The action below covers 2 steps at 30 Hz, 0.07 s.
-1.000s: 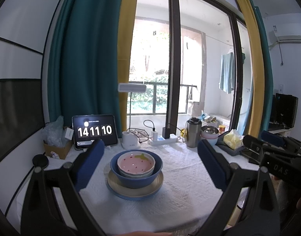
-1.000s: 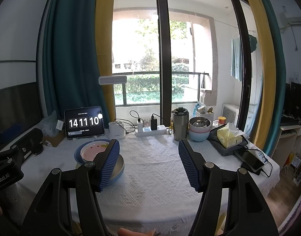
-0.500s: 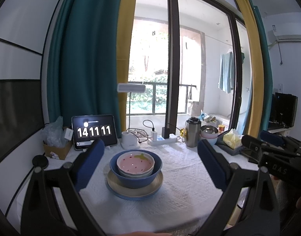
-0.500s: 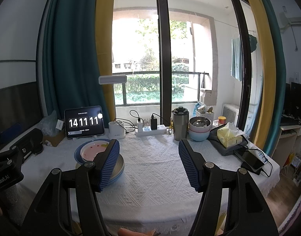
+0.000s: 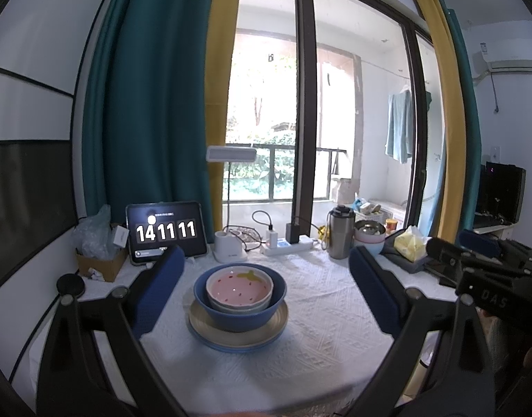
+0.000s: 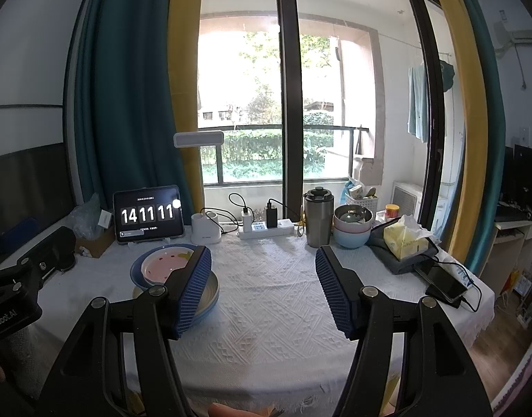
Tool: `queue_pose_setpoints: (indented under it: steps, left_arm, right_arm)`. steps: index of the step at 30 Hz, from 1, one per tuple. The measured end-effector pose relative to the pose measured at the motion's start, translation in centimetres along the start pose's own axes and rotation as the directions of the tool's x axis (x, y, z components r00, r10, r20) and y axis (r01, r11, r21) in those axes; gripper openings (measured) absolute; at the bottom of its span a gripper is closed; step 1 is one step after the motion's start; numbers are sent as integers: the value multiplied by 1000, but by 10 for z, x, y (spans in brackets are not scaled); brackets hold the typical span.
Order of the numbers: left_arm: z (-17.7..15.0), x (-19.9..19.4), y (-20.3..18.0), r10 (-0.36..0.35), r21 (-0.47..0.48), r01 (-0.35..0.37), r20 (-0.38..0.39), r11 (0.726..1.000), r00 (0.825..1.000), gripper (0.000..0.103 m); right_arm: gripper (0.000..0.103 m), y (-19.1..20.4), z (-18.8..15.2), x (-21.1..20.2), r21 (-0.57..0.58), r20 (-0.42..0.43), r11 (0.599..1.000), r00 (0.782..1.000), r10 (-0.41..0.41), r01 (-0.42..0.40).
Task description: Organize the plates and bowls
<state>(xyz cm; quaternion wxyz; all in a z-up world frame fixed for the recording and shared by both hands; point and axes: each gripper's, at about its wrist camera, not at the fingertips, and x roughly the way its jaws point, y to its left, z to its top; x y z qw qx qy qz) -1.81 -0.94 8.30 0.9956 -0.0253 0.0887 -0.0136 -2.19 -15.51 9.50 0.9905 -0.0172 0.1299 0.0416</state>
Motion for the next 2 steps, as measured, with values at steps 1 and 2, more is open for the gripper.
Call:
queue_pose_setpoints:
  steps: [1, 2]
  left_arm:
    - [0, 1, -1, 3, 9, -3, 2, 1000, 1000, 97]
    - [1, 3, 0, 11, 18, -11, 4, 1000, 1000, 97]
  right_arm:
    - [66, 0, 0, 0, 0, -1, 1000, 1000, 1, -1]
    - [66, 0, -2, 1, 2, -1, 1000, 1000, 5, -5]
